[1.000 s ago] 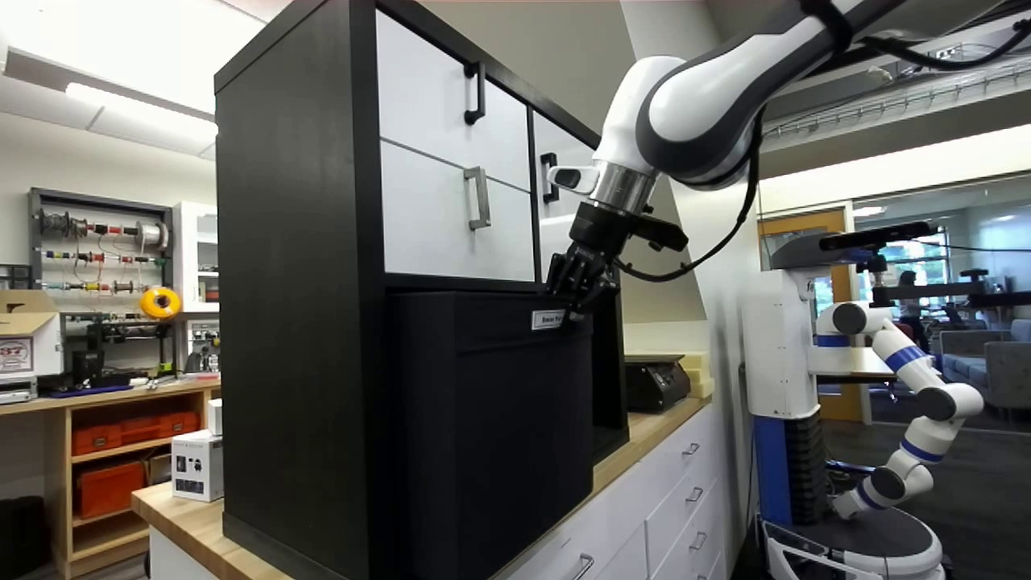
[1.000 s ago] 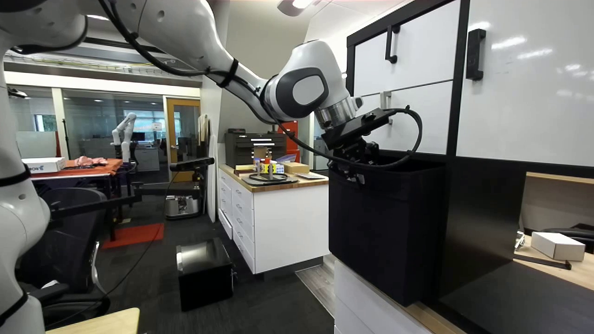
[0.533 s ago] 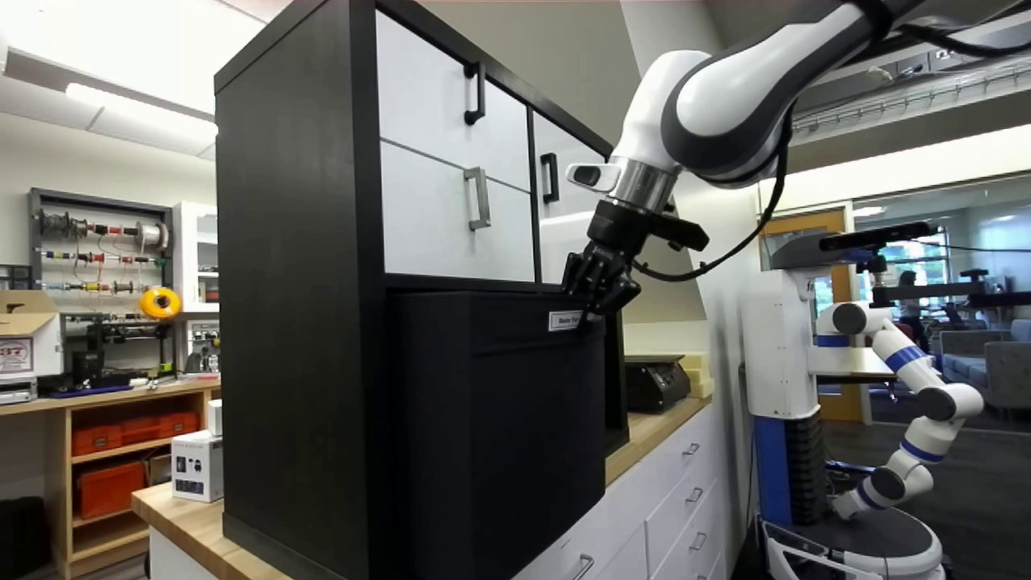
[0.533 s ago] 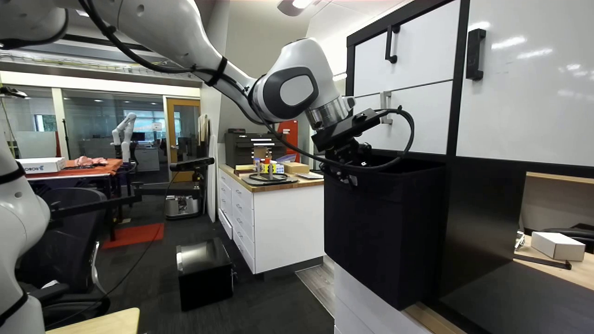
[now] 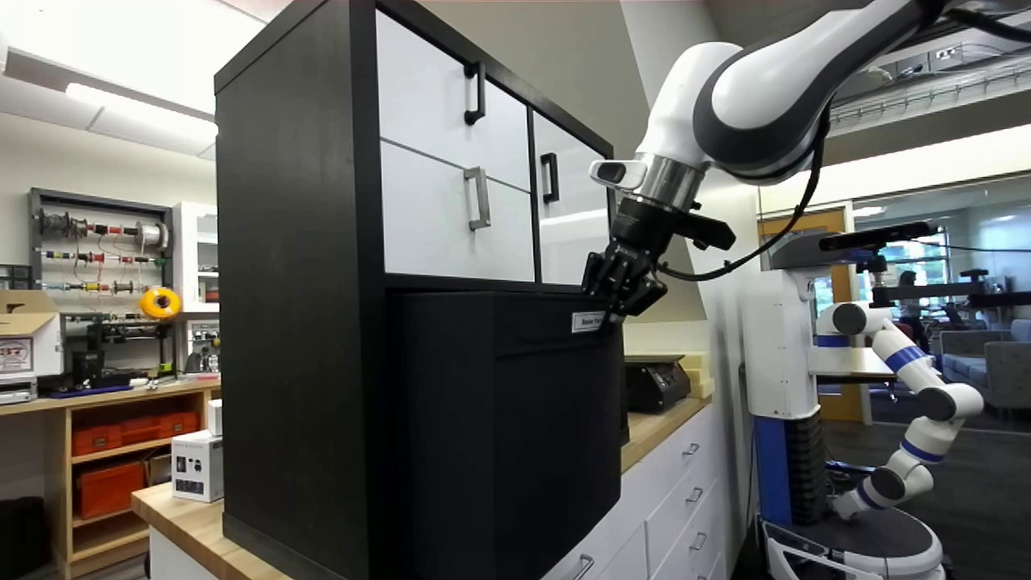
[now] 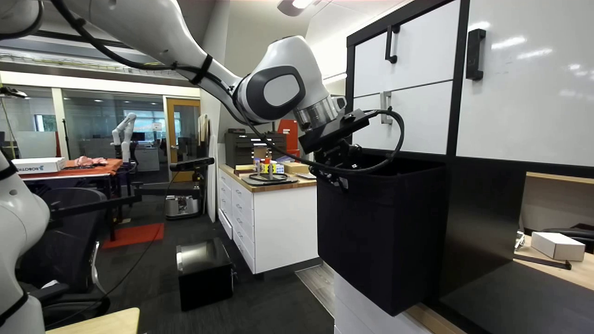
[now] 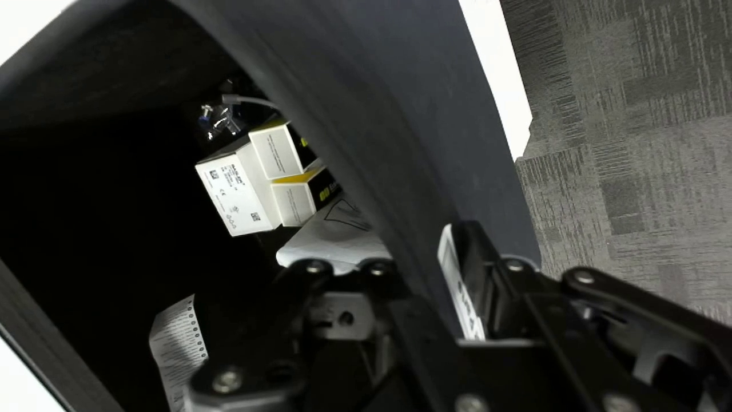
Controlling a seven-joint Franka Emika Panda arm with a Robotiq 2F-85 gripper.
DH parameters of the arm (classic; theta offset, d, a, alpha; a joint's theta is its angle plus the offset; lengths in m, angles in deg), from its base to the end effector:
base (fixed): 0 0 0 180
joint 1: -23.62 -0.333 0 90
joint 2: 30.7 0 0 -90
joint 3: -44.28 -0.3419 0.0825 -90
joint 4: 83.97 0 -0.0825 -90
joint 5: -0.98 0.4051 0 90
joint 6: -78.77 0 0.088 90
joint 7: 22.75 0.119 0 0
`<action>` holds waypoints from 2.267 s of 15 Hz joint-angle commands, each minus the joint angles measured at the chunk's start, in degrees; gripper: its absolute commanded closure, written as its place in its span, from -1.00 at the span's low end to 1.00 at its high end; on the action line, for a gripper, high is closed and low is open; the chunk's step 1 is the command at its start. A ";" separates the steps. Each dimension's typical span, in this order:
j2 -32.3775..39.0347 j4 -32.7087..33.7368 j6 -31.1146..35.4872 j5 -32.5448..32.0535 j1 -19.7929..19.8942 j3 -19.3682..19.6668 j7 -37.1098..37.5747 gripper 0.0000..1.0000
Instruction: Pull the box out of the bottom of the cabinet
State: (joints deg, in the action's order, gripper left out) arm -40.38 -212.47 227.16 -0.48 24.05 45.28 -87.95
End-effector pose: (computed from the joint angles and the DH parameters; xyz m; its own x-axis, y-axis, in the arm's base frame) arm 0.5536 -0.0139 0.5008 0.3761 0.9070 0.1893 0.7844 -0.4205 0.4559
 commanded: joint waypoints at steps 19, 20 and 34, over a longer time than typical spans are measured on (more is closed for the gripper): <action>-8.98 -8.01 -5.58 -8.08 0.14 0.13 10.32 -0.20; -9.01 -7.60 -6.49 -8.76 -0.05 0.00 11.19 -0.35; -8.68 7.59 -28.95 -14.02 -0.80 -2.63 19.81 -1.00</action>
State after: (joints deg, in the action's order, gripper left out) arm -48.73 -208.64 206.98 -12.29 23.49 43.57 -73.50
